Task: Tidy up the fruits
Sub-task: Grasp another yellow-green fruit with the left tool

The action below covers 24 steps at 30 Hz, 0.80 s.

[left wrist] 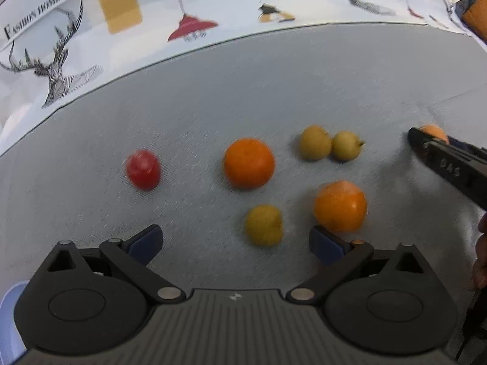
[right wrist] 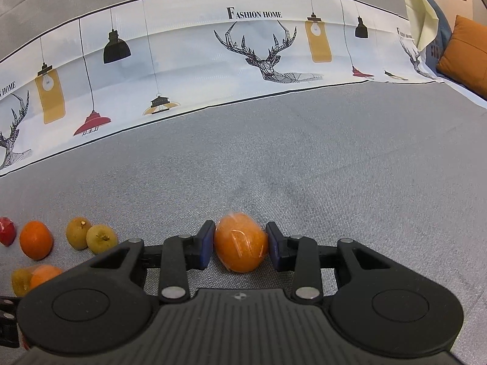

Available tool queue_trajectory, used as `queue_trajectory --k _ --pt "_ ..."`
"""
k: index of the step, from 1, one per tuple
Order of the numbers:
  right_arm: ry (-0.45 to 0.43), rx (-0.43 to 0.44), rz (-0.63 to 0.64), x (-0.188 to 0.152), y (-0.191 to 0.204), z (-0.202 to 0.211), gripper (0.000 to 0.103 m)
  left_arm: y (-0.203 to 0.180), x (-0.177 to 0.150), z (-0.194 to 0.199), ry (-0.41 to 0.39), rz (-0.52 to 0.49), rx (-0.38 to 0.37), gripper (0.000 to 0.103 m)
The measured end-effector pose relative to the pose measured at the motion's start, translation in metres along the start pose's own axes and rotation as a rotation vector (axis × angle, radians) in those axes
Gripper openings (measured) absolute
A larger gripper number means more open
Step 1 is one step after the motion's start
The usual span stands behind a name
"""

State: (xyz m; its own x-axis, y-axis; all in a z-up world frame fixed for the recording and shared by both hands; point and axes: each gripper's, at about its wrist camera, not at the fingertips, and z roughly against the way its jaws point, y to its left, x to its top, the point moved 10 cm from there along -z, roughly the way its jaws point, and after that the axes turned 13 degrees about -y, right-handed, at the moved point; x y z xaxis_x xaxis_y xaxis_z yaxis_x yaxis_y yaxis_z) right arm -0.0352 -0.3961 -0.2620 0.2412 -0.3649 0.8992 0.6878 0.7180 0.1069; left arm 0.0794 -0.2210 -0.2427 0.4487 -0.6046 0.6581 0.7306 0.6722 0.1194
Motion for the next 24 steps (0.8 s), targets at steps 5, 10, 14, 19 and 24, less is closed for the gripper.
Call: queue_trajectory --k 5,10,14,19,24 --pt "-0.001 -0.001 0.001 0.0 0.0 0.0 0.038 -0.018 0.006 0.004 -0.045 -0.036 -0.057 0.053" --pt "-0.002 0.001 -0.011 0.001 0.0 0.0 0.038 -0.025 0.005 0.01 -0.033 -0.024 -0.08 0.027" --pt "-0.038 -0.001 -0.061 0.008 -0.005 0.003 0.038 -0.017 0.002 0.032 -0.033 0.006 -0.039 0.027" --pt "-0.1 -0.004 -0.086 0.02 -0.009 0.014 0.038 0.0 -0.002 0.086 -0.048 0.033 0.01 0.027" --pt "-0.156 -0.01 -0.067 0.033 -0.014 0.044 0.038 0.025 -0.012 0.156 -0.074 0.078 0.051 0.027"
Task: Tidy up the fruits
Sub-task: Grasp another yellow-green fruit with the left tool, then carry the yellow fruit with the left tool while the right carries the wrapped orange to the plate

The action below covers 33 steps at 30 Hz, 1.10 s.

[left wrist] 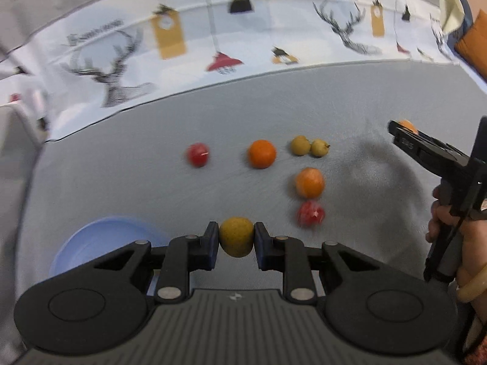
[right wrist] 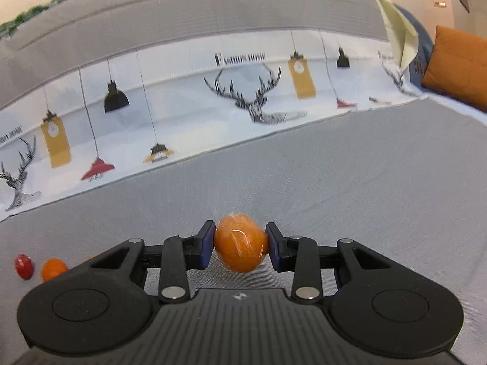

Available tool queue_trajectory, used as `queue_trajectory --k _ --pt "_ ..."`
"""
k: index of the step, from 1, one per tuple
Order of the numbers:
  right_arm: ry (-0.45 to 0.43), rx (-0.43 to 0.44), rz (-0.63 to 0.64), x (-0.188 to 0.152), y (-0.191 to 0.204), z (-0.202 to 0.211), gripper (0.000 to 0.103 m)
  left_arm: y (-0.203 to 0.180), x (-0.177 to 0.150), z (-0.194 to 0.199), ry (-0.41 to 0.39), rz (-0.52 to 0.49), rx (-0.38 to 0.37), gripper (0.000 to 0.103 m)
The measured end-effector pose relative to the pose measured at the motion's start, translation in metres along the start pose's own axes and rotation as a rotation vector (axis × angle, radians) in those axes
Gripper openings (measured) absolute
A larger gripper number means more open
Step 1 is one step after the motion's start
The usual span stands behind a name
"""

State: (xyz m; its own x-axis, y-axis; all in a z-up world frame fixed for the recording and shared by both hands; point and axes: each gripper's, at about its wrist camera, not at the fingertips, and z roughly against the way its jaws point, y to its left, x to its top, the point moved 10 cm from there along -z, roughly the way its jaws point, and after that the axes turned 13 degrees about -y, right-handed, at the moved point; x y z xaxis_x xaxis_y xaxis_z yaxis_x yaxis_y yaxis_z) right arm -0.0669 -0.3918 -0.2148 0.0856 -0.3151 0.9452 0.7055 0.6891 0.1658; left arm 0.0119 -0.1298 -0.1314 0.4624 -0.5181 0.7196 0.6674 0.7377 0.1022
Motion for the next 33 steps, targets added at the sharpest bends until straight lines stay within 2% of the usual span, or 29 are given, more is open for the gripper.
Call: queue_trajectory --k 3,6,12,18,21,26,33 --pt "-0.038 0.013 -0.002 0.02 0.003 0.034 0.038 0.022 -0.005 0.042 -0.016 0.018 0.036 0.027" --pt "-0.08 0.082 0.001 0.042 0.017 0.085 0.038 0.041 -0.016 0.083 -0.018 0.032 0.059 0.027" --pt "-0.069 0.328 0.056 0.057 0.061 0.208 0.038 0.066 -0.046 0.153 -0.015 0.054 0.106 0.027" --pt "0.002 0.596 0.109 0.048 0.119 0.326 0.038 0.07 -0.083 0.21 -0.053 0.111 0.104 0.027" --pt "0.014 0.674 0.153 0.044 0.14 0.365 0.038 0.067 -0.101 0.23 -0.071 0.157 0.092 0.027" --pt "0.035 0.742 0.222 0.037 0.163 0.407 0.038 0.064 -0.125 0.248 -0.084 0.185 0.066 0.027" --pt "0.03 0.739 0.282 0.033 0.177 0.43 0.038 0.067 -0.131 0.258 -0.125 0.184 0.064 0.027"
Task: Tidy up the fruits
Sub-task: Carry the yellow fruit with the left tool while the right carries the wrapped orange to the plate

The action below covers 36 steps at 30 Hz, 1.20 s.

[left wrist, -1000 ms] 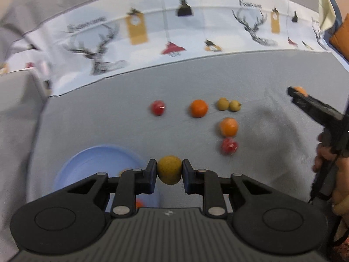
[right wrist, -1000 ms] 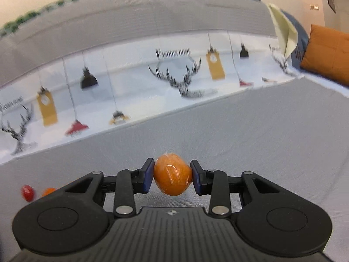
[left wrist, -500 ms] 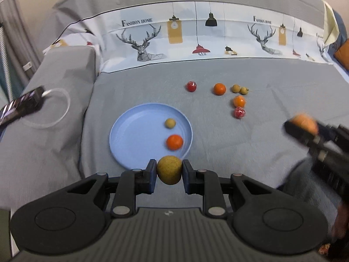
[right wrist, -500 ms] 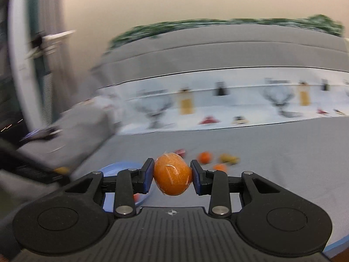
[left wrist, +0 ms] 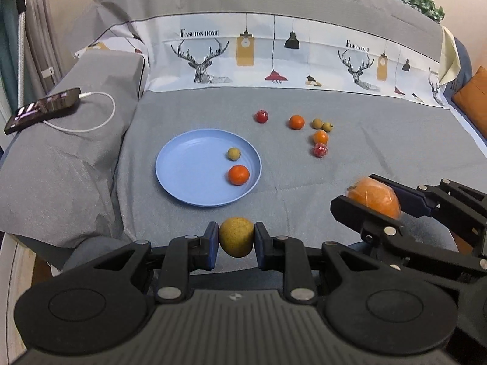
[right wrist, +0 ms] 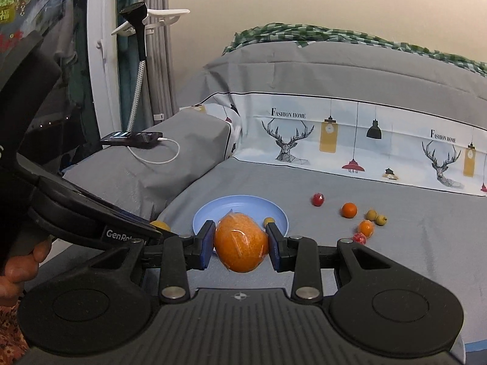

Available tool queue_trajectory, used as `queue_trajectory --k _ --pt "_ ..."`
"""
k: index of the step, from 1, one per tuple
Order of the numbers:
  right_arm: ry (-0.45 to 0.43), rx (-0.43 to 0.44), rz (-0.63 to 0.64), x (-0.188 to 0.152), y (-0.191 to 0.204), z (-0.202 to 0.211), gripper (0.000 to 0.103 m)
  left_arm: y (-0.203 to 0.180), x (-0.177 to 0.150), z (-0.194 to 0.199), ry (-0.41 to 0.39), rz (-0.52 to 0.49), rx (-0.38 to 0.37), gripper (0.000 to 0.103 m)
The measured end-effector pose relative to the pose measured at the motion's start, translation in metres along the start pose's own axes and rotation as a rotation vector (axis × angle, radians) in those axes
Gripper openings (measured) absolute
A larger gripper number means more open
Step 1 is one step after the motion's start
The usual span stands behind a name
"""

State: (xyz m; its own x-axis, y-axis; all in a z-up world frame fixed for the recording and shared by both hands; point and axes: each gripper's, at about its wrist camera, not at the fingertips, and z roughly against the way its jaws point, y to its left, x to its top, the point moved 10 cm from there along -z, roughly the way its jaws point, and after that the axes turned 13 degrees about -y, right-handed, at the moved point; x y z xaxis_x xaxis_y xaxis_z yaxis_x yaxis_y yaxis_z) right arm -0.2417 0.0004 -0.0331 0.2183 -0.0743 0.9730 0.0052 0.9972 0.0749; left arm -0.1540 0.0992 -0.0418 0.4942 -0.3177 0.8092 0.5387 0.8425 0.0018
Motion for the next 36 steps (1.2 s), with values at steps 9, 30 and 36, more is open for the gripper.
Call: queue_trajectory --k 9,30,36 --pt "0.013 -0.017 0.035 0.001 0.003 -0.011 0.038 0.004 0.001 -0.002 -0.008 0.019 -0.019 0.027" --pt "0.042 -0.037 0.03 -0.006 0.003 -0.021 0.038 0.015 -0.003 -0.015 0.019 0.051 -0.026 0.027" --pt "0.059 -0.049 0.052 -0.007 -0.002 -0.039 0.038 0.031 0.005 -0.029 0.018 0.072 -0.011 0.027"
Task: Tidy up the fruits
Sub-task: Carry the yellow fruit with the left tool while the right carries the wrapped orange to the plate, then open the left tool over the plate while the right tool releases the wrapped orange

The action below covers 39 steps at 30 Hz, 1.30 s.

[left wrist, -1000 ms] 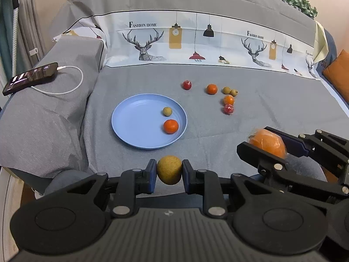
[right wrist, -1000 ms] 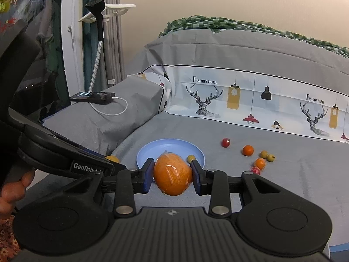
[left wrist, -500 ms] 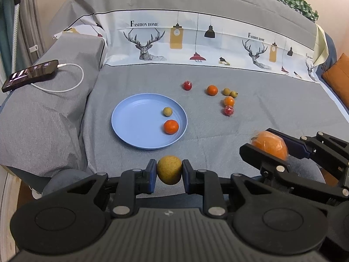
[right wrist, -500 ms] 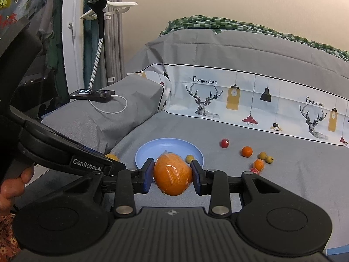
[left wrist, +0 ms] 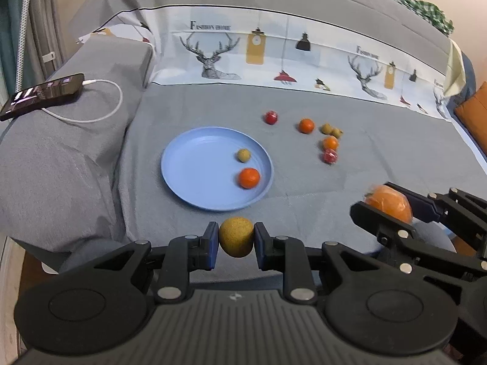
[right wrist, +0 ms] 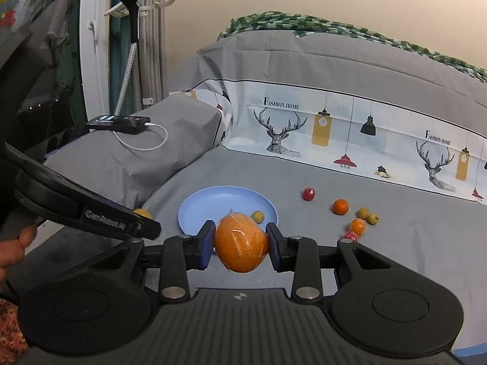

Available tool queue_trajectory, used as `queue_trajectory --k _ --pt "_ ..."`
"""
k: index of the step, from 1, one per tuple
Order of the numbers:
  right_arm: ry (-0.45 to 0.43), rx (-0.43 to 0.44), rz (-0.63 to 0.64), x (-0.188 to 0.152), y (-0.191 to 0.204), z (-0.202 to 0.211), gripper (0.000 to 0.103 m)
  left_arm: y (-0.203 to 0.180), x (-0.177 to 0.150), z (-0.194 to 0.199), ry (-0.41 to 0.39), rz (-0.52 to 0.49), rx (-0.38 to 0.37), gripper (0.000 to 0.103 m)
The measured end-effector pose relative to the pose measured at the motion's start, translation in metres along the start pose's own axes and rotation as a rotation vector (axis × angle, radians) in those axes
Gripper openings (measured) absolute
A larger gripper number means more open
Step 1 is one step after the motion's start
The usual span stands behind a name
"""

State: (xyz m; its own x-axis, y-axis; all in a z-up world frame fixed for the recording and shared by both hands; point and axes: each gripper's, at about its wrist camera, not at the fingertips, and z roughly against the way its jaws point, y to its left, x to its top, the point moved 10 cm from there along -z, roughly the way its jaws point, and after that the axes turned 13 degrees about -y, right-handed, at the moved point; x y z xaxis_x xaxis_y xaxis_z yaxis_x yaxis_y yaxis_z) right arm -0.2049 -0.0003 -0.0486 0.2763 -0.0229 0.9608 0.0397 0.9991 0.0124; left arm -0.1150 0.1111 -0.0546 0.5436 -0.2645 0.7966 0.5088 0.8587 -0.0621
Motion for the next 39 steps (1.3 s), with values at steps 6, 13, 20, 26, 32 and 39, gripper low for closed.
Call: queue_trajectory --k 6,13,20,26,32,39 --pt "0.029 -0.009 -0.001 -0.003 -0.004 -0.033 0.038 0.025 0.019 -0.026 -0.006 0.025 0.043 0.027" --pt "0.085 0.0 -0.006 -0.013 -0.01 -0.09 0.038 0.048 0.043 -0.074 0.003 0.039 0.069 0.027" --pt "0.132 0.018 -0.015 -0.027 -0.014 -0.153 0.038 0.06 0.048 -0.134 0.043 0.03 0.097 0.027" --pt "0.19 0.062 -0.014 -0.049 -0.001 -0.196 0.038 0.063 0.047 -0.173 0.058 0.026 0.098 0.027" --pt "0.218 0.088 0.016 -0.062 0.01 -0.224 0.038 0.067 0.041 -0.202 0.088 0.012 0.11 0.027" --pt "0.251 0.097 0.021 -0.07 0.009 -0.232 0.073 0.069 0.046 -0.185 0.006 -0.014 0.112 0.103"
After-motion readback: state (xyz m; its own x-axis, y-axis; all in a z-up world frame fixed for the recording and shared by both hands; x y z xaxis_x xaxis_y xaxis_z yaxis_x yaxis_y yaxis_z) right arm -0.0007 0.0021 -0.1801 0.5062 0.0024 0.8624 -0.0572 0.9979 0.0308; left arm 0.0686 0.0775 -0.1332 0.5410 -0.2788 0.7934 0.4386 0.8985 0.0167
